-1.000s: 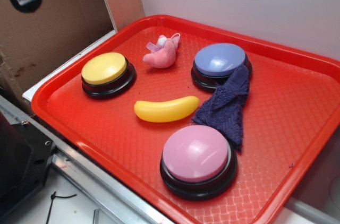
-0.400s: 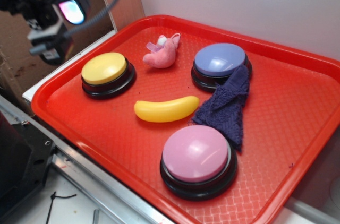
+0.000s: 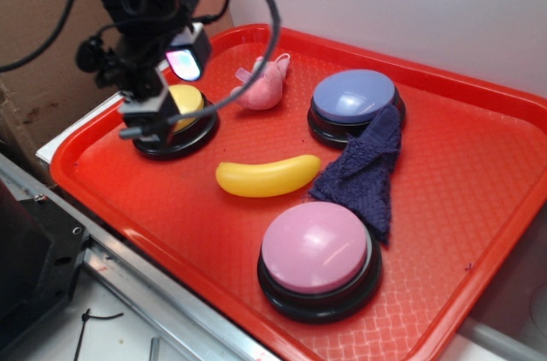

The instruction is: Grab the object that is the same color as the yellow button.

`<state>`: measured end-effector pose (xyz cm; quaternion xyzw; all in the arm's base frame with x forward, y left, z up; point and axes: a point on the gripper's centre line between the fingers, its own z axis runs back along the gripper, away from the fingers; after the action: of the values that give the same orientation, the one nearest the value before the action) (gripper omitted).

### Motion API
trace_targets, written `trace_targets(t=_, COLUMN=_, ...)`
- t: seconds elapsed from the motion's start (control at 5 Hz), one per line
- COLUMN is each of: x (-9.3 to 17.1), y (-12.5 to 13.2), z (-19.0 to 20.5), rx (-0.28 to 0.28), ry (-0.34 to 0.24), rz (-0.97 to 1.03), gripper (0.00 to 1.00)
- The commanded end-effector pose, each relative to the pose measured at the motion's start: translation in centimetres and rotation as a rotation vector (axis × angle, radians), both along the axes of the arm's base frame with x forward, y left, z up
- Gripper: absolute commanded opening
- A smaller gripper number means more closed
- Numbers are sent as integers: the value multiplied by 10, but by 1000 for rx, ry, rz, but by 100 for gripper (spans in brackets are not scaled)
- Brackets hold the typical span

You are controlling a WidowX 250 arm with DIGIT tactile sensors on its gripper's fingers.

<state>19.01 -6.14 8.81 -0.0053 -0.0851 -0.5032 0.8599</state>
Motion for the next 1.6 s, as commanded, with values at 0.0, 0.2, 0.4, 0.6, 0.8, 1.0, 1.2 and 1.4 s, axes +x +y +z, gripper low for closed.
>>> trace_targets(t=0.0, x=13, y=-28, z=-35, rx=109, ry=33, rz=-47, gripper=100)
trace_targets(t=0.2, x=13, y=-34, z=-49, rx=138, ry=53, rz=-48, gripper=100)
trace_targets(t=0.4, x=16, y=-37, z=-64, rx=135, ry=99, rz=-25, gripper=100)
trace_targets(t=0.6, x=19, y=-33, z=-68, rx=135, ry=112, rz=8, gripper=98)
trace_targets(t=0.8, x=22, y=-28, z=-75, rx=139, ry=132, rz=32, gripper=0)
trace_targets(t=1.0, x=22, y=-27, z=-72, rx=109, ry=131, rz=26, gripper=0)
trace_targets(t=1.2, x=22, y=-25, z=-70, rx=105, ry=133, rz=41, gripper=0)
trace_targets(t=1.4, x=22, y=-15, z=-49, rx=123, ry=143, rz=169, gripper=0)
